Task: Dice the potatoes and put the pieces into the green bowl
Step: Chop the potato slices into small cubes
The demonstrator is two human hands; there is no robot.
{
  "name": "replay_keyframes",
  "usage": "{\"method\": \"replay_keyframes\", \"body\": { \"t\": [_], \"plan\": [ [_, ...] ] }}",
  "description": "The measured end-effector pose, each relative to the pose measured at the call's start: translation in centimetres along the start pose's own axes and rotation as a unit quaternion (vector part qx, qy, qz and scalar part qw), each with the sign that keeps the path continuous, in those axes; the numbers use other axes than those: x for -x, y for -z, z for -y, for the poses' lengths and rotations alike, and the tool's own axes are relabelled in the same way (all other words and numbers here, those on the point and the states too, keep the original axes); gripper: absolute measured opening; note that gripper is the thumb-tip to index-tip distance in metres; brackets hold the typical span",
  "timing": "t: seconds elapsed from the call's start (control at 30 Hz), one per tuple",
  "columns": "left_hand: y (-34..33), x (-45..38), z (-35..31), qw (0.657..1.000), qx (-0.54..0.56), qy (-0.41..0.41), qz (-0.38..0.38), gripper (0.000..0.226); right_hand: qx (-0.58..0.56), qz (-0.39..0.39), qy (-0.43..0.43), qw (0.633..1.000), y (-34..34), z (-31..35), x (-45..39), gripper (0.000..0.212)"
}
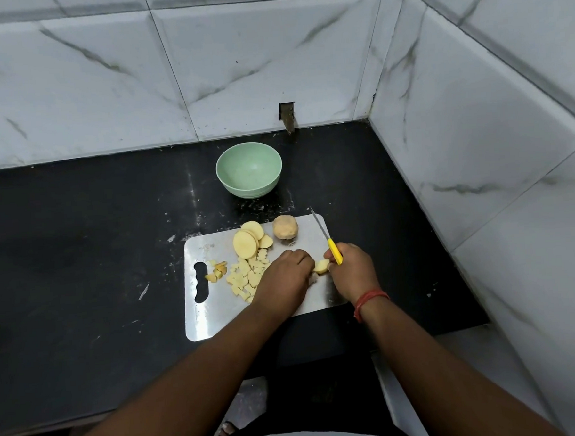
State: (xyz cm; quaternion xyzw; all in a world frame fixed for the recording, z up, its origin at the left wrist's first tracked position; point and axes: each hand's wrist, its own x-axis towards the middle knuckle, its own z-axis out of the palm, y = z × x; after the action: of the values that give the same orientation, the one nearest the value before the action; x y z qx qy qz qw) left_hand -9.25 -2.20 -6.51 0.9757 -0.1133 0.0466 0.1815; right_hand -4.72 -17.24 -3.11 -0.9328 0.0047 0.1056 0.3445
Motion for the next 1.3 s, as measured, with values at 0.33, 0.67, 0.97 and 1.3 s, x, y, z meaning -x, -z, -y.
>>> {"method": "replay_keyframes", "body": {
  "t": [0.33, 0.67, 0.97, 1.3],
  "plan": [
    [0.4, -0.7, -0.7, 1.000, 0.000, 0.021, 0.000, 0.026, -0.001, 0.020, -0.017, 1.000, 0.6, -0.1, -0.1, 0.016],
    [0.2, -0.8, -0.7, 1.000, -0.012, 0.016, -0.004, 0.036, 0.077, 0.089, -0.009, 0.993, 1.7, -0.5, 5.7, 0.024],
    [-0.3, -1.5, -0.1, 0.998, -0.012, 0.044, -0.037, 0.028, 0.167, 0.114, 0.014, 0.979, 1.5, 0.3, 6.3, 0.023],
    [-0.2, -1.5, -0.2, 0.998, -0.028, 0.050, -0.035, 0.027, 0.211, 0.184, -0.067, 0.958, -0.7, 0.5, 4.7, 0.031]
  ]
}}
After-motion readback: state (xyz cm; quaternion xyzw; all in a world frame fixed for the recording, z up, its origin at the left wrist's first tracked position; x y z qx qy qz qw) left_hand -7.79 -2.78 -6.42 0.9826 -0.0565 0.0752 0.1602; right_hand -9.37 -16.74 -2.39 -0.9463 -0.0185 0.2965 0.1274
